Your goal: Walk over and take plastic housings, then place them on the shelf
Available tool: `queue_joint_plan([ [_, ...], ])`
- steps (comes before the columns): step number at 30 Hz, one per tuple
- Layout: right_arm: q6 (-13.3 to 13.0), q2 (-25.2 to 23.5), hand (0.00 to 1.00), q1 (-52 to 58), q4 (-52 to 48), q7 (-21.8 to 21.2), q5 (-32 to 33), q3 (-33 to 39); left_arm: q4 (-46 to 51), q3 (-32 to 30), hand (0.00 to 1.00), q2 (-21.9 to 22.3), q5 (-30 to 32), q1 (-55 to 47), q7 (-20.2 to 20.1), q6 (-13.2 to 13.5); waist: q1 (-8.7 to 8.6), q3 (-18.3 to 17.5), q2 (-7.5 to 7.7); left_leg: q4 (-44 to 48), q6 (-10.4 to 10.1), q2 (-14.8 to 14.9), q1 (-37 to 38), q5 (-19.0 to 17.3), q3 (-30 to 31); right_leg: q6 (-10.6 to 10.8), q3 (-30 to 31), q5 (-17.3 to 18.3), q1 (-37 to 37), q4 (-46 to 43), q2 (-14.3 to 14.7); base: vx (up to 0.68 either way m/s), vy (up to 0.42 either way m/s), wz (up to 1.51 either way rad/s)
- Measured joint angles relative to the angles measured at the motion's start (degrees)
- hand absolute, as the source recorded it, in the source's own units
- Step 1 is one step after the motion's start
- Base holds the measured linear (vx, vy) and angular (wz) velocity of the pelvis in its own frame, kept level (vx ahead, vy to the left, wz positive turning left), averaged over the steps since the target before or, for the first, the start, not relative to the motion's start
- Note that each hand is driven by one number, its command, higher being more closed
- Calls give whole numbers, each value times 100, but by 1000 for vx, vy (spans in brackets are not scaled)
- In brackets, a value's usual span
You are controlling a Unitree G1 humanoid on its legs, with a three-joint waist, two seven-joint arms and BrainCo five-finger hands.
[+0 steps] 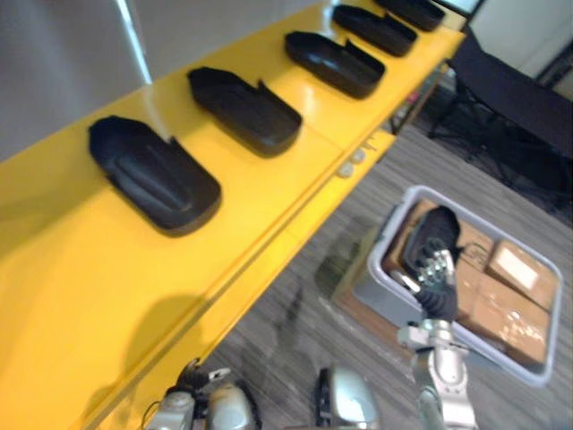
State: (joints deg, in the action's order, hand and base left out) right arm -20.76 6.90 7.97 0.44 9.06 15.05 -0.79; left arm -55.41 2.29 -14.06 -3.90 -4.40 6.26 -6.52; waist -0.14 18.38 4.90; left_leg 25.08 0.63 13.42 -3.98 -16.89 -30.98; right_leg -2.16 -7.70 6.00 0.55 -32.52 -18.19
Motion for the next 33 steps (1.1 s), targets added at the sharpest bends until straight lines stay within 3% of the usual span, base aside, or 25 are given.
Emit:
queue_joint_plan([
  [1, 135, 13, 0, -97, -3, -23, -12, 0, -21, -3, 0, -78, -16, -139, -2, -1, 61, -60, -29, 51, -127, 190, -81, 84, -41, -150, 44, -299, -137, 494, -147, -123, -294, -88],
  [3, 268, 33, 0, -74, -5, -35, -13, 1, -46, -6, 0, -105, -55, -227, -14, 0, 61, -143, -79, 82, -304, 444, -152, 225, -26, -114, 75, -347, -143, 754, -152, -142, -389, -51],
  [4, 387, 97, 0, 2, -8, -52, -16, 1, -73, -85, 0, -166, -81, -270, -37, 17, 59, -195, -137, 181, -508, 773, -247, 398, 71, 8, 182, -217, -39, 773, -11, -160, -473, -17],
  [6, 463, 139, 0, 142, -38, -84, -7, 4, -142, -271, 0, -196, -99, -276, -34, 89, 10, -241, -103, 350, -679, 986, -494, 601, 396, 243, 143, -262, 65, 1032, 115, -195, -532, 16],
  [7, 536, 161, 0, 228, -28, -156, 3, 5, -169, -440, 0, -243, -348, -259, -1, 160, -51, -305, -5, 475, -895, 1071, -734, 733, 670, 910, 90, -144, 62, 1220, 190, -207, -580, 34],
  [8, 593, 202, 0, 230, -2, -159, 10, 7, -189, -543, 0, -170, -526, -243, 23, 162, -79, -317, -34, 457, -996, 1194, -803, 836, 781, 1241, 40, 72, -16, 1289, 317, -236, -697, 2],
  [9, 653, 308, 0, 266, 30, -160, 73, 10, -205, -683, 0, 86, -908, -278, 87, 252, -43, -295, -182, 241, -1078, 1369, -789, 1054, 910, 1559, -78, 308, -65, 1527, 550, -150, -513, -39],
  [10, 728, 394, 0, 237, 40, -145, 185, 42, -201, -900, 0, 483, -1299, -352, 193, 349, -14, -267, -412, -58, -860, 1420, -729, 1251, 1105, 1486, -109, 364, -65, 1702, 756, -145, -456, -53],
  [12, 819, 425, 0, 340, 94, -134, 352, 162, -177, -1006, 0, 873, -1625, -683, 229, 521, -46, -284, -582, -379, -769, 1175, -423, 1272, 1580, 1416, 43, 355, -48, 1663, 894, -94, -261, -51],
  [13, 822, 398, 0, 456, 134, -108, 486, 237, -58, -1007, 0, 1007, -1637, -987, 238, 641, -41, -322, -621, -388, -764, 938, -255, 1041, 1870, 1256, 190, 454, 30, 1622, 867, -99, -145, -59],
  [15, 837, 387, 0, 500, 276, -42, 566, 316, 33, -988, 0, 1131, -1519, -1305, 239, 791, -19, -341, -679, -62, -772, 696, -239, 631, 1954, 1172, 418, 586, 196, 1573, 879, -120, -35, -57],
  [17, 843, 349, 0, 681, 299, -26, 670, 468, 37, -971, 0, 1146, -1405, -1371, 261, 819, -22, -338, -672, 23, -768, 435, -319, 331, 1946, 1206, 472, 507, 318, 1577, 808, -81, 52, -21],
  [18, 899, 293, 0, 750, 300, -22, 664, 536, 55, -966, 0, 1138, -1383, -1349, 285, 799, -14, -306, -618, -81, -942, 303, -318, 287, 1944, 1330, 505, 412, 396, 1576, 704, -55, 135, -4],
  [19, 985, 211, 0, 754, 301, 17, 641, 552, 126, -967, 0, 1055, -1316, -1346, 284, 748, -14, -256, -535, -60, -949, 175, -345, 279, 1912, 1416, 550, 304, 419, 1630, 585, -47, 149, -6],
  [20, 989, 179, 0, 754, 306, 62, 631, 546, 163, -968, 0, 1027, -1268, -1342, 278, 734, -15, -255, -538, -42, -945, 144, -373, 276, 1906, 1449, 556, 261, 429, 1646, 555, -34, 140, -7],
  [22, 928, 114, 0, 633, 342, 243, 541, 520, 389, -999, 0, 884, -715, -1218, 294, 759, 62, -124, -372, 169, -947, 97, -646, 264, 1881, 1509, 551, -96, 559, 1889, 493, -31, 113, -16],
  [24, 794, 116, 0, 400, 449, 340, 575, 580, 510, -939, 0, 795, -722, -1026, 375, 782, 90, 19, -309, 196, -926, 84, -798, 278, 1869, 1486, 421, -419, 564, 2199, 491, -64, 106, -14],
  [28, 566, 147, 0, -465, 898, 477, 902, 879, 889, -721, 0, 683, -1417, -641, 465, 1003, 112, 387, -358, 340, -857, -40, -1097, 320, 2034, 1515, 151, -613, 558, 2452, 386, -89, 53, 13],
  [30, 566, 233, 0, -847, 1235, 623, 1015, 931, 940, -618, 0, 698, -1413, -552, 509, 1028, 130, 470, -430, 346, -825, -89, -1246, 360, 2168, 1511, 24, -651, 593, 2475, 366, -94, 13, 30],
  [33, 585, 545, 0, -1885, 1904, 890, 1014, 928, 914, -582, 0, 736, -1406, -418, 659, 1013, 369, 623, -535, 351, -811, -152, -1533, 427, 2320, 1508, -28, -753, 783, 2528, 365, -76, 12, 15],
])
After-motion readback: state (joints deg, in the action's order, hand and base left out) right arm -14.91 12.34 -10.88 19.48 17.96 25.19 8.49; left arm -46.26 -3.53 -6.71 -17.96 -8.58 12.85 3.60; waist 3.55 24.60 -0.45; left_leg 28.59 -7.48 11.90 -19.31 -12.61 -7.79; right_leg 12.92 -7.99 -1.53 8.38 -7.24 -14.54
